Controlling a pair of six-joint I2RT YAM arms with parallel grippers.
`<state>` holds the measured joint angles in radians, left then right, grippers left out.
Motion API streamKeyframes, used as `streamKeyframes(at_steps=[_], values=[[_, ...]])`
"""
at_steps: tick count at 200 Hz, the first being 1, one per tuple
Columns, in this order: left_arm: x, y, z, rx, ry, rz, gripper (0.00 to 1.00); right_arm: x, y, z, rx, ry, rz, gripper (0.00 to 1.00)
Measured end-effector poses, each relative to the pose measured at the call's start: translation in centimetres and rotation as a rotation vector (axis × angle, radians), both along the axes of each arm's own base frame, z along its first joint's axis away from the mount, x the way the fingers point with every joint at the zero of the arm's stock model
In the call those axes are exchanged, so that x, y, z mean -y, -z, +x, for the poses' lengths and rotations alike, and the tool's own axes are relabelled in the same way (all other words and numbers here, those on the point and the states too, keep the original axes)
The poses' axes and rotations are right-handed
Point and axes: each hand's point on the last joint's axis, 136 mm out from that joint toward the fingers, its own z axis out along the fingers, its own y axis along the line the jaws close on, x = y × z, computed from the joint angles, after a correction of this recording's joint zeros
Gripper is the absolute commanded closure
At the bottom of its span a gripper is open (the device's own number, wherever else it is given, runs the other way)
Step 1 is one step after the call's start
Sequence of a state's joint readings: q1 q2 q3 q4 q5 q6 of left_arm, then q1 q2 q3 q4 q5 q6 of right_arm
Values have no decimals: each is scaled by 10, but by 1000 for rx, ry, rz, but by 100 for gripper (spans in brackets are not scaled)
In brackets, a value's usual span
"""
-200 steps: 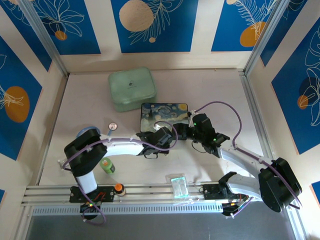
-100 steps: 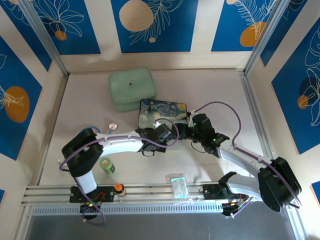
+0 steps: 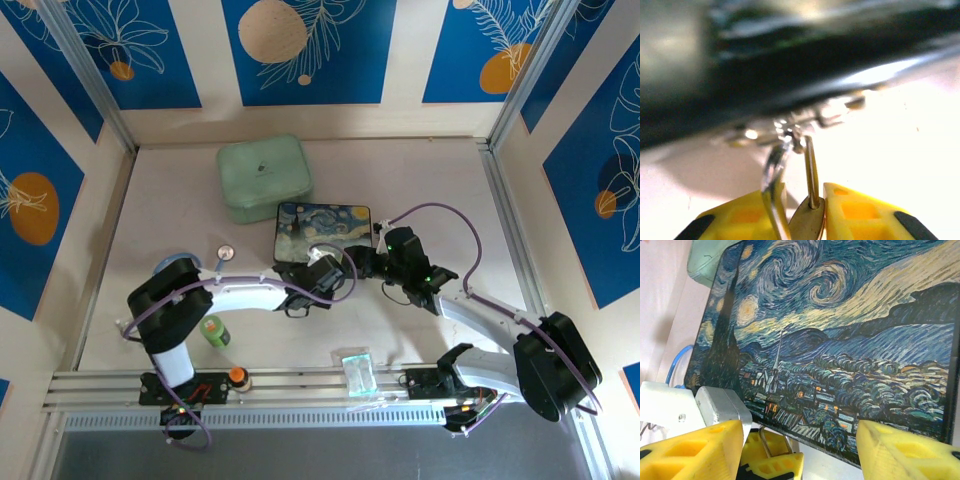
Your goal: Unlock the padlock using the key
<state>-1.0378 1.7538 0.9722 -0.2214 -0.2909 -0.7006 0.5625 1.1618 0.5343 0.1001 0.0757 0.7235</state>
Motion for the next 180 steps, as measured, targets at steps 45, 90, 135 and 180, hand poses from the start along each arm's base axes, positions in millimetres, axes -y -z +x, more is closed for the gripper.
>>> streamKeyframes(at_steps=[45, 90, 135, 180], values=[[1, 3, -1, 39, -9, 28, 80, 1, 1, 0, -1, 3, -1, 37], [1, 1, -1, 48, -26, 43, 86, 3, 1, 1, -1, 7, -1, 37], [0, 2, 0, 52, -31, 61, 74, 5, 1, 1, 10, 16, 9, 36], [-2, 12, -3, 43, -18, 96, 67, 7, 1, 2, 14, 23, 16, 36]])
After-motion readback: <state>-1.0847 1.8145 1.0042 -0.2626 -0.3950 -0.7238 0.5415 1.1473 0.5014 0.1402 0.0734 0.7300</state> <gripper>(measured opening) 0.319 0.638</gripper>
